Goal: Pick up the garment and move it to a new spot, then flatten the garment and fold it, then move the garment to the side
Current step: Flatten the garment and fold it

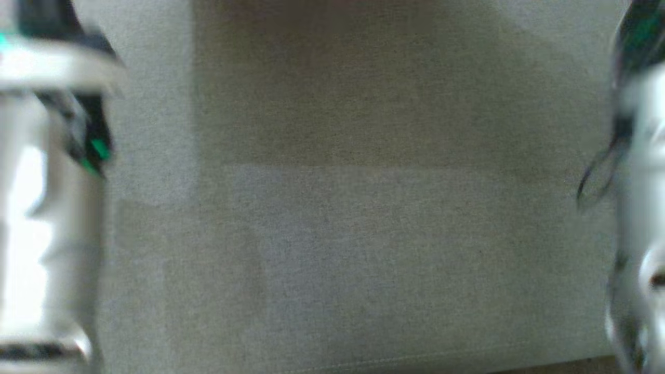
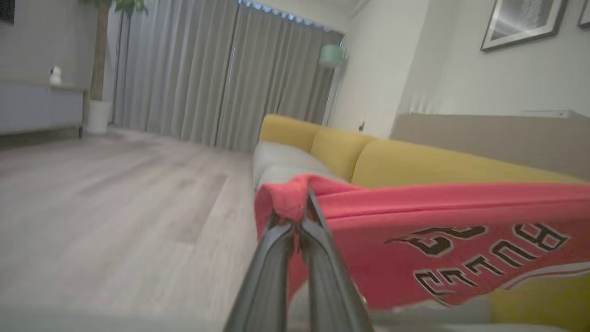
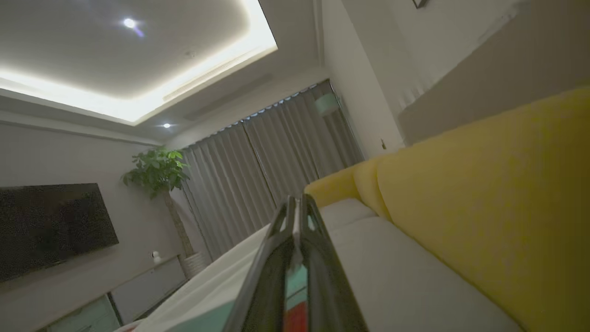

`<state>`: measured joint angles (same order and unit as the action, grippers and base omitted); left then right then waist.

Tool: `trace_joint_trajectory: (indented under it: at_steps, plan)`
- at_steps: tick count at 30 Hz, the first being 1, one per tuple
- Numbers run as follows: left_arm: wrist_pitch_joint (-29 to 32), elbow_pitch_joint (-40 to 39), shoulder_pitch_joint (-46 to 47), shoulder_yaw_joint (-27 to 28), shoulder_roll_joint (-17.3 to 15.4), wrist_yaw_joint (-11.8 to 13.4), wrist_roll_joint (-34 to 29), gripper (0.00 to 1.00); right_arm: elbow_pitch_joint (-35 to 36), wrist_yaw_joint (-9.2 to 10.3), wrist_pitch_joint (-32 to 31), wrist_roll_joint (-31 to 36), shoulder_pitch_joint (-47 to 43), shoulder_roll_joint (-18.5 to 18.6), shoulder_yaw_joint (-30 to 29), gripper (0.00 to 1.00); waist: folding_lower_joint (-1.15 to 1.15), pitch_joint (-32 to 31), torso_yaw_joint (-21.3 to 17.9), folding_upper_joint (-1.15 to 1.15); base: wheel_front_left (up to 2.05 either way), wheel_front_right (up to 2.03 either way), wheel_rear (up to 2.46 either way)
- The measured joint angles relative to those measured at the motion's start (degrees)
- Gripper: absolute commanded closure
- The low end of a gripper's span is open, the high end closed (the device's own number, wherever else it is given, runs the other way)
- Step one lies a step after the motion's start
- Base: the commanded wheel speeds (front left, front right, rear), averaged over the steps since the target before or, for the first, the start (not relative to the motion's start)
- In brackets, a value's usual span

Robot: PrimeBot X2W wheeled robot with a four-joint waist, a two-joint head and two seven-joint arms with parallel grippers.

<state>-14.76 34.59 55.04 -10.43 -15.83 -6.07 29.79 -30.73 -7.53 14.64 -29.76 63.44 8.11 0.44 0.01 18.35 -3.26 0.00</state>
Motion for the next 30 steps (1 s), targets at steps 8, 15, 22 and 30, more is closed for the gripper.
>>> trace_joint_trajectory:
  at_steps: [8,15,22,30]
  plan:
    - [0.1,1.1,-25.1,8.1,9.5,-1.1,-1.0,1.00,5.1,0.00,0.0,-12.9,-33.5,-0.2,5.4,1.00,-0.02,-1.5,-1.1,0.00,0.00,0.00,0.00]
    - [0.1,-0.3,-38.5,11.6,13.1,-1.5,-3.6,1.00,7.5,0.00,0.0,-16.4,-50.8,-0.8,8.1,1.00,-0.03,-5.4,-1.9,0.00,0.00,0.00,0.00]
    - [0.1,-3.8,-49.3,12.4,13.5,-1.5,-2.4,1.00,7.6,0.00,0.0,-19.3,-59.8,-0.2,12.0,1.00,-0.03,-11.3,-2.2,0.01,0.00,0.00,0.00]
    - [0.1,-5.7,-57.2,8.3,13.5,-1.5,2.0,1.00,9.3,0.00,0.0,-22.7,-69.1,1.5,11.6,1.00,-0.03,-15.7,-0.7,0.01,0.00,0.00,0.00]
